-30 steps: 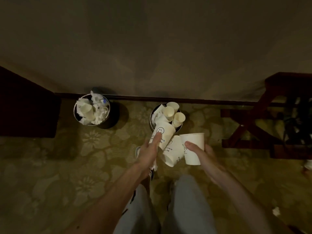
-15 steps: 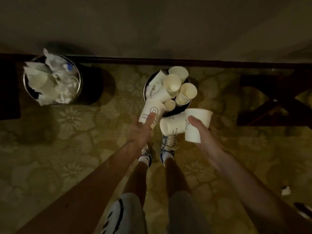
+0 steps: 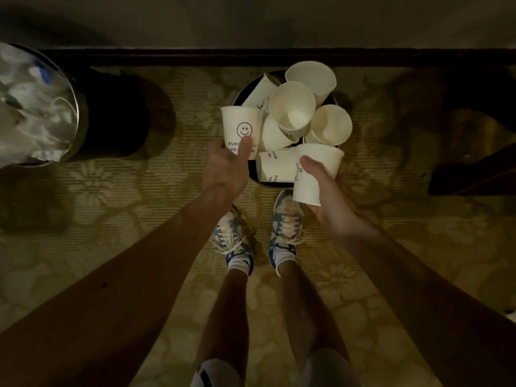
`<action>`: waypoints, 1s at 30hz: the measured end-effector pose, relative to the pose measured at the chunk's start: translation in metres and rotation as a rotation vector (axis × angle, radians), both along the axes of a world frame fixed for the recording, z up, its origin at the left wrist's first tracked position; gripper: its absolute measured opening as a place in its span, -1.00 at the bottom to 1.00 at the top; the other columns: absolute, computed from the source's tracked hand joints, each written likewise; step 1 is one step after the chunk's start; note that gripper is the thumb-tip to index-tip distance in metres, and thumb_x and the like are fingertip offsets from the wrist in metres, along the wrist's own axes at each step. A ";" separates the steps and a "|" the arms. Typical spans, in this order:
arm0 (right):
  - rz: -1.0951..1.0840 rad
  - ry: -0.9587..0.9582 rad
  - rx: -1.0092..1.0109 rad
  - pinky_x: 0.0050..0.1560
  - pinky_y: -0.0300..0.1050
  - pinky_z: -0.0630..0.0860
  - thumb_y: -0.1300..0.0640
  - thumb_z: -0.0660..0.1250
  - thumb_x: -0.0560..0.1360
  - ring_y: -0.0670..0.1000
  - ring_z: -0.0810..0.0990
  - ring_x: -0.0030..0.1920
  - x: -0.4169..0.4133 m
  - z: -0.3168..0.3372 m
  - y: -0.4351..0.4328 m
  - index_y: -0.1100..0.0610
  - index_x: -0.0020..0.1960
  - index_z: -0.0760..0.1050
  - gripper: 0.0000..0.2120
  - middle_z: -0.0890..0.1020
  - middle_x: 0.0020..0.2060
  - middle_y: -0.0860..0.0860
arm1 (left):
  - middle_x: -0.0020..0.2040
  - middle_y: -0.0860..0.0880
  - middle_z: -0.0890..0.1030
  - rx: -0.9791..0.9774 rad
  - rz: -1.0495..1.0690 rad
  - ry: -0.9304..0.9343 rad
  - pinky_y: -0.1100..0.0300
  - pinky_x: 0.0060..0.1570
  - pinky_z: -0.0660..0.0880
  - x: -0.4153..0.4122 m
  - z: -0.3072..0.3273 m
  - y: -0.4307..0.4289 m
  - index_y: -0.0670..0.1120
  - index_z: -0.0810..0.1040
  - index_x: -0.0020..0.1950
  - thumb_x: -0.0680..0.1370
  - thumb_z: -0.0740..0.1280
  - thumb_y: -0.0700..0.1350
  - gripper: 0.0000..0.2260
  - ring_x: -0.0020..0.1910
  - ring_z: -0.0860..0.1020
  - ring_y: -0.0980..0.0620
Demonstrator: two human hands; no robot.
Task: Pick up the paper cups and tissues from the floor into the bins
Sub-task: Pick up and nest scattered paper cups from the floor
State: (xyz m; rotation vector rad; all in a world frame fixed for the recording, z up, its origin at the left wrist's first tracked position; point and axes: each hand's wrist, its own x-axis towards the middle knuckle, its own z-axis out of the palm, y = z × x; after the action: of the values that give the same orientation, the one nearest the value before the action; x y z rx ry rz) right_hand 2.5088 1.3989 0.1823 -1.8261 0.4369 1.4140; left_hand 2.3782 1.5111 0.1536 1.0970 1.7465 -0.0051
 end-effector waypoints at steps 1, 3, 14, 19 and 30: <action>0.005 0.014 0.010 0.10 0.10 0.60 -0.10 0.54 0.36 0.05 0.65 0.08 0.002 -0.002 -0.001 0.00 0.37 0.38 -0.34 0.64 0.12 0.03 | 0.06 -0.01 0.57 0.012 -0.042 0.027 0.02 0.04 0.54 -0.001 -0.004 -0.001 -0.09 0.39 0.32 0.53 0.31 0.28 -0.45 0.01 0.57 -0.02; 0.009 0.048 0.036 0.05 0.06 0.62 -0.08 0.53 0.38 0.04 0.66 0.08 0.006 -0.004 -0.004 -0.05 0.31 0.44 -0.45 0.66 0.11 0.02 | 0.07 0.00 0.57 0.011 -0.099 0.070 0.05 0.02 0.52 -0.002 -0.008 -0.001 -0.05 0.41 0.33 0.48 0.33 0.33 -0.41 0.02 0.57 -0.02; 0.137 -0.084 0.065 -0.39 -0.31 0.56 -0.06 0.52 0.38 -0.28 0.65 -0.23 0.023 0.008 -0.015 -0.19 -0.01 0.47 -0.72 0.66 -0.26 -0.32 | -0.06 0.01 0.53 -0.022 0.137 -0.045 -0.02 0.00 0.44 0.013 0.031 0.013 -0.05 0.43 0.13 0.44 0.05 0.16 -0.59 -0.04 0.50 -0.04; 0.168 -0.187 0.113 -0.32 -0.32 0.56 -0.22 0.55 0.25 -0.23 0.66 -0.15 0.030 0.024 -0.017 -0.13 0.18 0.48 -0.45 0.69 -0.12 -0.19 | -0.10 0.02 0.53 0.025 0.068 -0.178 0.18 -0.32 0.46 0.031 0.050 0.044 0.02 0.41 0.04 0.61 0.08 -0.19 -0.84 -0.18 0.51 0.08; 0.212 -0.412 0.183 -0.29 -0.32 0.57 -0.08 0.55 0.33 -0.23 0.65 -0.11 0.035 0.020 -0.007 0.05 0.21 0.26 -0.37 0.56 0.03 -0.04 | 0.10 0.05 0.61 0.075 -0.402 -0.120 0.02 0.18 0.51 0.055 0.036 0.079 0.03 0.49 0.27 0.64 0.24 -0.03 -0.78 0.16 0.56 -0.03</action>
State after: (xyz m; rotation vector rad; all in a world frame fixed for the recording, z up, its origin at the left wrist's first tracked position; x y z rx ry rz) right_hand 2.5440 1.3921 0.2026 -1.9875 -0.0944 1.1247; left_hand 2.4331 1.5898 0.1891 1.4582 1.4064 -0.1202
